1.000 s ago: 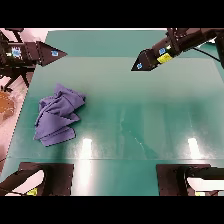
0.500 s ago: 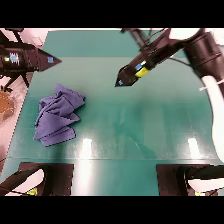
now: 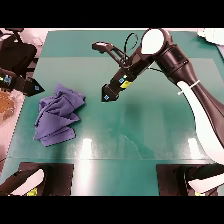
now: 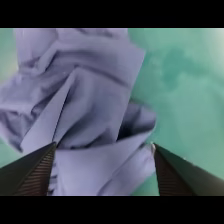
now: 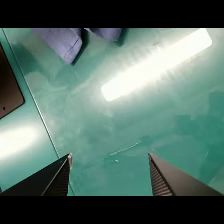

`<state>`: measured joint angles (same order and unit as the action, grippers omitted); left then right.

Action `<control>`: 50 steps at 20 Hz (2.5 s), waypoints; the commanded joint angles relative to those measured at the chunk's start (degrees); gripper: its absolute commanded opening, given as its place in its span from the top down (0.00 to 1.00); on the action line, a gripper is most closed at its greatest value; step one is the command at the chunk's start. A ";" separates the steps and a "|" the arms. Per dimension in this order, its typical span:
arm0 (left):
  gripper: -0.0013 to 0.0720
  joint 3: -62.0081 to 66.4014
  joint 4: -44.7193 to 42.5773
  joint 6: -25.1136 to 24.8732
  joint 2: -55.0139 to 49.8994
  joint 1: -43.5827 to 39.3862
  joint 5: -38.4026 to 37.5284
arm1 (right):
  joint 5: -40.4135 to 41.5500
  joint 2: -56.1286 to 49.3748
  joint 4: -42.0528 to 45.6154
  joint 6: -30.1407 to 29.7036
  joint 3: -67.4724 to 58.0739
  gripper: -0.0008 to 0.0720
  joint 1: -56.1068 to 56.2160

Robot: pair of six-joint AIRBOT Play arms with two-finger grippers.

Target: Fold the shirts.

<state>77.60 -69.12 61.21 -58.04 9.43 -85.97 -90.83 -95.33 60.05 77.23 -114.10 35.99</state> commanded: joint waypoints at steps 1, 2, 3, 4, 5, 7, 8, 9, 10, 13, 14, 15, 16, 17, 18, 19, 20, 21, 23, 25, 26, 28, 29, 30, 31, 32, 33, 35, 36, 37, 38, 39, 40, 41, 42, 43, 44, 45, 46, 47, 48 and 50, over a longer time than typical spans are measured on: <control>0.04 0.07 -2.91 -6.73 0.13 -3.34 -5.77 | 1.01 -0.79 -0.02 -3.21 0.00 0.24 -0.17; 0.22 0.04 -2.43 -8.85 0.13 -4.81 -6.19 | 1.11 -0.90 0.02 -3.26 -0.02 0.24 -0.35; 0.26 -0.44 -0.42 -12.79 0.13 -6.58 -5.95 | 1.20 -0.98 -0.02 -3.34 -0.02 0.24 -0.87; 0.26 -1.29 1.33 -15.87 0.07 -8.33 -5.68 | 1.20 -0.98 0.00 -3.39 -0.02 0.24 -1.46; 0.26 -2.69 3.17 -17.99 0.07 -10.23 -5.57 | 1.05 -0.98 -0.04 -3.39 -0.02 0.24 -2.47; 0.26 -6.23 4.24 -21.64 0.07 -13.53 -5.95 | -0.42 -0.98 -0.04 -3.37 -0.02 0.24 -4.76; 0.26 -8.02 4.09 -22.69 0.07 -14.34 -6.03 | -1.66 -0.96 -0.07 -3.37 -0.02 0.24 -6.01; 0.26 -9.35 2.89 -22.69 0.07 -14.45 -5.90 | -2.64 -0.96 -0.28 -3.32 -0.02 0.24 -7.28; 0.26 -10.54 0.02 -22.56 0.07 -14.45 -5.01 | -3.15 -0.96 -0.63 -3.02 -0.02 0.24 -8.57; 0.26 -13.90 -8.07 -16.59 0.04 -14.45 -3.43 | -2.10 -0.98 -0.76 -2.67 -0.02 0.24 -11.34; 0.26 -15.28 -10.21 -14.84 0.07 -14.45 -3.61 | -1.51 -0.98 -1.92 -2.73 0.00 0.24 -11.91; 0.26 -16.59 -12.15 -14.53 0.07 -14.45 -3.56 | -0.50 -1.05 -3.67 -2.89 0.09 0.24 -12.44; 0.26 -18.01 -13.90 -14.56 0.07 -14.45 -2.84 | 0.59 -1.03 -5.90 -3.78 0.70 0.24 -12.52; 0.26 -19.12 -14.88 -14.69 0.07 -14.45 -1.84 | 1.36 -1.03 -7.72 -4.72 1.60 0.24 -12.52; 0.26 -19.87 -15.50 -15.04 0.07 -14.45 -0.39 | 2.16 -1.03 -9.62 -5.86 2.99 0.24 -12.31; 0.26 -19.93 -16.04 -16.79 0.00 -14.45 0.76 | 2.91 -1.07 -11.30 -7.23 4.55 0.24 -12.07; 0.26 -19.93 -16.33 -19.43 0.00 -14.45 2.01 | 3.74 -1.09 -13.18 -8.37 6.51 0.24 -11.54; 0.26 -19.93 -16.28 -22.43 -0.15 -14.45 3.63 | 4.39 -1.09 -14.40 -8.79 8.52 0.24 -11.28; 0.26 -19.93 -15.98 -29.33 -0.31 -14.45 9.03 | 4.42 -1.09 -15.93 -8.81 12.02 0.24 -10.05; 0.26 -19.93 -15.98 -38.91 -0.42 -14.45 14.10 | 3.63 -1.09 -16.02 -8.92 14.73 0.24 -8.96; 0.34 -19.93 -15.98 -43.93 -0.52 -14.45 14.32 | 3.37 -1.09 -16.00 -8.94 15.69 0.24 -8.35; 0.59 -20.04 -15.21 -46.27 -0.66 -14.45 13.53 | 2.82 -1.09 -16.02 -8.96 17.20 0.24 -7.41; 0.59 -20.15 -14.86 -46.29 -0.66 -14.45 13.27 | 2.67 -1.09 -16.04 -8.96 17.66 0.24 -7.13; 0.59 -20.44 -14.86 -46.29 -0.66 -14.43 13.33 | 2.23 -1.09 -16.06 -8.96 17.75 0.24 -7.13; 0.59 -21.16 -14.84 -46.27 -0.66 -14.38 13.42 | 2.16 -1.07 -16.06 -8.96 17.70 0.24 -7.15; 0.59 -22.38 -14.62 -46.27 -0.66 -14.40 13.57 | 2.19 -0.98 -16.06 -9.09 17.70 0.24 -7.15; 0.59 -24.00 -14.19 -46.25 -0.66 -14.40 13.49 | 2.16 -0.98 -16.09 -9.60 17.70 0.24 -7.26; 0.43 -26.60 -11.69 -45.44 -0.66 -14.40 11.87 | 2.27 -0.98 -16.06 -9.86 17.70 0.24 -7.63; 0.25 -27.12 -11.63 -42.95 -0.63 -14.40 11.87 | 2.10 -0.98 -16.50 -9.86 17.70 0.24 -7.69; 0.07 -27.15 -12.33 -39.95 -0.63 -14.40 12.39 | 2.12 -0.98 -17.03 -9.86 17.70 0.24 -8.11; 0.04 -27.15 -12.85 -38.49 -0.52 -14.40 13.20 | 2.10 -0.96 -16.98 -9.86 17.70 0.24 -8.09; 0.04 -27.15 -13.00 -38.75 -0.52 -14.40 13.05 | 2.12 -0.98 -16.98 -9.86 17.70 0.24 -8.09; 0.04 -27.17 -13.00 -39.01 -0.55 -14.40 13.22 | 2.12 -0.98 -16.98 -9.86 17.70 0.24 -8.09; 0.04 -27.19 -13.00 -39.98 -0.55 -14.40 13.66 | 2.14 -0.98 -17.00 -9.86 17.70 0.24 -8.09; 0.04 -27.19 -13.09 -40.79 -0.61 -14.40 13.68 | 2.23 -0.98 -16.98 -10.23 17.70 0.24 -8.09; 0.04 -27.19 -13.09 -40.70 -0.66 -14.40 13.44 | 2.23 -0.98 -16.98 -10.91 17.70 0.24 -8.09; 0.04 -27.19 -13.09 -40.68 -0.66 -14.40 12.66 | 2.25 -0.98 -16.98 -10.93 17.70 0.24 -8.09; 0.04 -27.32 -13.09 -40.68 -0.66 -14.40 12.11 | 2.34 -0.98 -16.98 -10.95 17.70 0.24 -8.09; 0.04 -28.11 -13.11 -40.68 -0.66 -14.38 12.48 | 2.34 -0.98 -16.98 -11.32 17.70 0.24 -8.09; 0.04 -29.46 -13.11 -40.70 -0.66 -14.40 13.79 | 2.34 -0.98 -16.98 -11.43 17.70 0.24 -8.09; 0.04 -31.21 -13.09 -40.70 -0.66 -14.40 15.61 | 2.32 -0.98 -16.98 -11.43 17.70 0.24 -8.09; 0.05 -33.75 -13.18 -40.68 -0.66 -14.40 16.35 | 2.32 -0.98 -16.98 -11.43 17.70 0.24 -8.09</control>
<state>46.72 -82.19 20.53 -58.67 -4.99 -71.42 -88.60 -96.33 43.09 66.04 -96.42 27.94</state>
